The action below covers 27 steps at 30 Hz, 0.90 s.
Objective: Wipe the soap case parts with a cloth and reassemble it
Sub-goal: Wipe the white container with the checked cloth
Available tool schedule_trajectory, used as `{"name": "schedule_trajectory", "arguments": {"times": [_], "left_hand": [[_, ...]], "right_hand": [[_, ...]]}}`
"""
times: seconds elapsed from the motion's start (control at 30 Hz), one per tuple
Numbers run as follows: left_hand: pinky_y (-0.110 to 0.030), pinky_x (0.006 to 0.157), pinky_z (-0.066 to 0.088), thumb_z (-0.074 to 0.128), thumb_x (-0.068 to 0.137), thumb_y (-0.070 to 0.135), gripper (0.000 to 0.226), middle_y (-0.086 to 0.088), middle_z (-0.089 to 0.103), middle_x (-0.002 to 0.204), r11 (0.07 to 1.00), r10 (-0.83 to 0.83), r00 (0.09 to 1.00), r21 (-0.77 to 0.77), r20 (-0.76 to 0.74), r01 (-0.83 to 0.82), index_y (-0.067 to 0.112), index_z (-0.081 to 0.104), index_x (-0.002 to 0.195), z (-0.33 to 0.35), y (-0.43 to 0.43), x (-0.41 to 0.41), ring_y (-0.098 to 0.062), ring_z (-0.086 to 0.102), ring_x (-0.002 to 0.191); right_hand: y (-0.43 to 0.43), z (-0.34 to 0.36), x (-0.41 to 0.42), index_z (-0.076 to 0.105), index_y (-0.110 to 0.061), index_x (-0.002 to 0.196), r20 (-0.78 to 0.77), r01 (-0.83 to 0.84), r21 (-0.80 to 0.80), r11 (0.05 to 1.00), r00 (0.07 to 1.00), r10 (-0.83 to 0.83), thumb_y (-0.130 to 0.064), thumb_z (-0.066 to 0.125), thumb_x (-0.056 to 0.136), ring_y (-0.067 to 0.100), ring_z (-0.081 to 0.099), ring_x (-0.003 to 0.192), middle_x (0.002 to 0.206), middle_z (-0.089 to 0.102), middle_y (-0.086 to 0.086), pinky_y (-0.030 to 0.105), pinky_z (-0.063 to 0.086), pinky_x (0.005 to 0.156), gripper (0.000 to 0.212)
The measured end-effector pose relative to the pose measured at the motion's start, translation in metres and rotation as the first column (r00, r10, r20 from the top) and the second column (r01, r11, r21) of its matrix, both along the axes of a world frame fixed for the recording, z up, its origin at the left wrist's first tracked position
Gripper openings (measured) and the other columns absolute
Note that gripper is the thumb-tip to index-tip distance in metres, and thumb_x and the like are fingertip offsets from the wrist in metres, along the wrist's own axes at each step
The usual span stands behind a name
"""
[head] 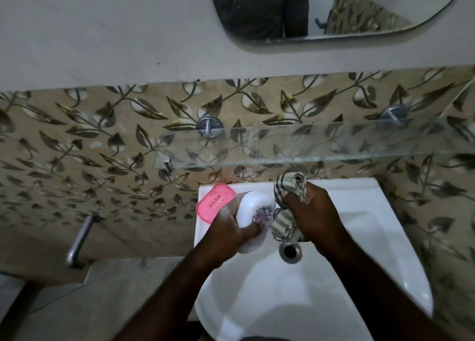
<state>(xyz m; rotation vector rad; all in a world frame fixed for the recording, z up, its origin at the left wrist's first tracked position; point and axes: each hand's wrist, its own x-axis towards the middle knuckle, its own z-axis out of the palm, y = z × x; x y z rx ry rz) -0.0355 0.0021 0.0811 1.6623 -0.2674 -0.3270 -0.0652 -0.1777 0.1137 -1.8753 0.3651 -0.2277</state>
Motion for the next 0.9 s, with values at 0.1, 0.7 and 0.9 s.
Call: {"name": "schedule_trajectory", "arguments": {"times": [0.1,0.7,0.9], "left_hand": [[-0.025,0.093,0.048,0.07,0.078,0.009,0.05,0.006,0.069,0.115,0.991,-0.077,0.982,0.124,0.172,0.056,0.015,0.057,0.126,0.004,-0.006,0.0,-0.008,0.064,0.107],[-0.026,0.071,0.053,0.064,0.073,-0.016,0.031,0.006,0.07,0.085,0.996,0.072,0.955,0.021,0.287,-0.081,0.011,0.065,0.089,0.024,-0.012,-0.019,-0.007,0.065,0.079],[-0.044,0.075,0.055,0.06,0.077,-0.012,0.034,-0.002,0.069,0.093,0.994,0.061,0.927,0.064,0.371,-0.091,0.016,0.065,0.095,0.023,-0.007,-0.02,-0.024,0.067,0.088]], "right_hand": [[0.028,0.009,-0.008,0.066,-0.016,0.116,0.109,-0.138,-0.359,0.923,0.976,0.188,-0.016,0.048,0.076,0.007,0.051,0.096,0.103,0.055,-0.008,0.019,0.04,0.089,0.044],[0.047,-0.008,-0.009,0.058,-0.005,0.129,0.213,-0.223,-0.509,0.831,0.903,0.373,-0.006,0.04,0.079,0.027,0.048,0.127,0.134,0.056,0.008,0.029,0.028,0.112,0.053],[0.061,0.0,-0.019,0.06,0.0,0.125,0.279,-0.157,-0.637,0.755,0.866,0.416,-0.004,0.032,0.071,0.032,0.042,0.129,0.132,0.058,0.019,0.029,0.021,0.113,0.061]]}}
